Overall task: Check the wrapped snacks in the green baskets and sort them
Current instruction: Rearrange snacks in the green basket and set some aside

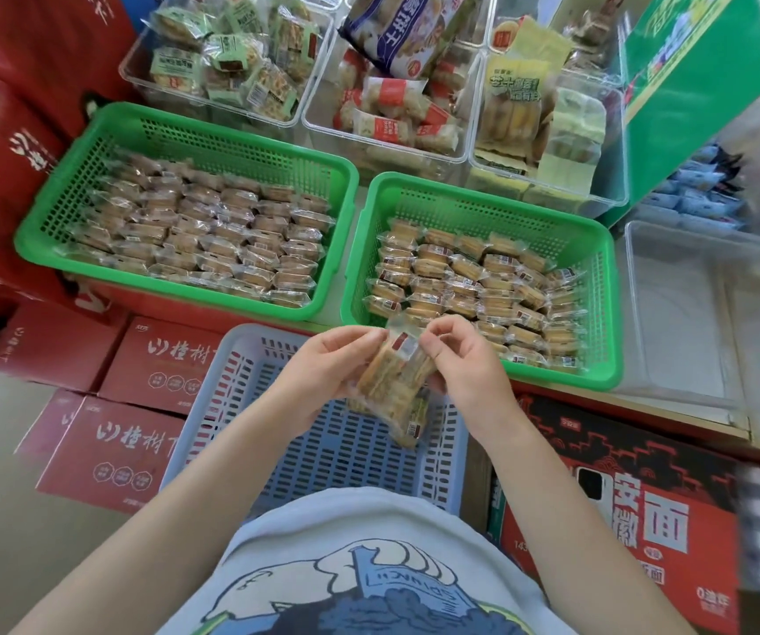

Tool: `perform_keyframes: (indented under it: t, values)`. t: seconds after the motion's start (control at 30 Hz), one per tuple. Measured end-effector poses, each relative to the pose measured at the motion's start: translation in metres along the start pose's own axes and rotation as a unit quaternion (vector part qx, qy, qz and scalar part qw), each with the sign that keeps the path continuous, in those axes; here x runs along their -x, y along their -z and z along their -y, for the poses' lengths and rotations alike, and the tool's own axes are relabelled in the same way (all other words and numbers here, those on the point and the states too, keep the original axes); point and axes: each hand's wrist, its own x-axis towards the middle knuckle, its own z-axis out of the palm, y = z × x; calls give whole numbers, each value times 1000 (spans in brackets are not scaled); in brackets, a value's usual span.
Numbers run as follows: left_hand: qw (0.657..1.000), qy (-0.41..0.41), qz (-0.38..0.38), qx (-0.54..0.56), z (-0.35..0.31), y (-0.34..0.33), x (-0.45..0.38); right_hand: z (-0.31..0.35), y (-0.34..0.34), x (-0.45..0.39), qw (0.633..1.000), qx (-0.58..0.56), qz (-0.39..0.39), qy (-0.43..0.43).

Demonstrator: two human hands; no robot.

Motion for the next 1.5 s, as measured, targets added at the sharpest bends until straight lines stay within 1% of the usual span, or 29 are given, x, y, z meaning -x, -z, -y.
perform_keyframes:
  t: [0.07, 0.17, 0.3, 0.4, 0.43, 0.5, 0.6, 0.67, 0.77, 0.87, 0.97, 1.07, 1.17, 1.2, 1.27, 1.33, 1.43, 1.5]
  values:
    - [1000, -8, 19, 11, 1, 3, 2, -1, 6, -2, 991, -110, -26, -69]
    - [999, -23, 15, 38, 6, 4, 5, -2, 13, -6, 958, -246, -28, -144]
    - [997, -57, -32, 51, 11, 1, 8, -6, 12, -6, 932, -310, -21, -186]
    - [994, -91, -62, 18, 14, 5, 7, -8, 12, -6, 921, -329, -25, -205]
    - [992, -105, -70, 4, 14, 6, 7, -9, 12, -6, 923, -323, -30, -207]
    - [988, -132, -81, -21, 13, 5, 8, -11, 9, -6, 938, -278, -47, -200]
    - [981, -158, -85, -74, 11, 2, 8, -11, 6, -5, 978, -125, -67, -155]
    - [975, -167, -94, -113, 11, -1, 6, -9, 4, -3, 990, -49, -58, -119]
    - [966, -177, -121, -142, 12, -3, 2, -2, 0, 3, 998, -29, -8, -61]
    - [954, -184, -166, -171, 14, -6, 0, 1, -4, 8, 999, 14, 30, -13]
    - [934, -178, -193, -242, 16, -4, -1, -1, -5, 8, 999, 48, 14, 9]
    - [932, -158, -194, -263, 16, -4, -2, -3, -8, 6, 997, 79, 1, 21]
    - [936, -129, -197, -262, 17, -8, -3, -6, -11, 2, 988, 141, 3, 57]
    - [943, -114, -190, -250, 17, -8, -4, -6, -12, 1, 986, 149, 3, 68]
    - [970, -70, -152, -174, 15, -8, -6, -4, -13, -1, 986, 148, 6, 79]
    - [988, -33, -115, -100, 12, -6, -8, -2, -13, -3, 982, 162, 11, 97]
    - [995, -15, -99, -24, 8, -1, -12, -3, -13, -10, 978, 178, 21, 106]
    - [995, -19, -96, -11, 7, 4, -16, -2, -11, -14, 981, 163, 37, 95]
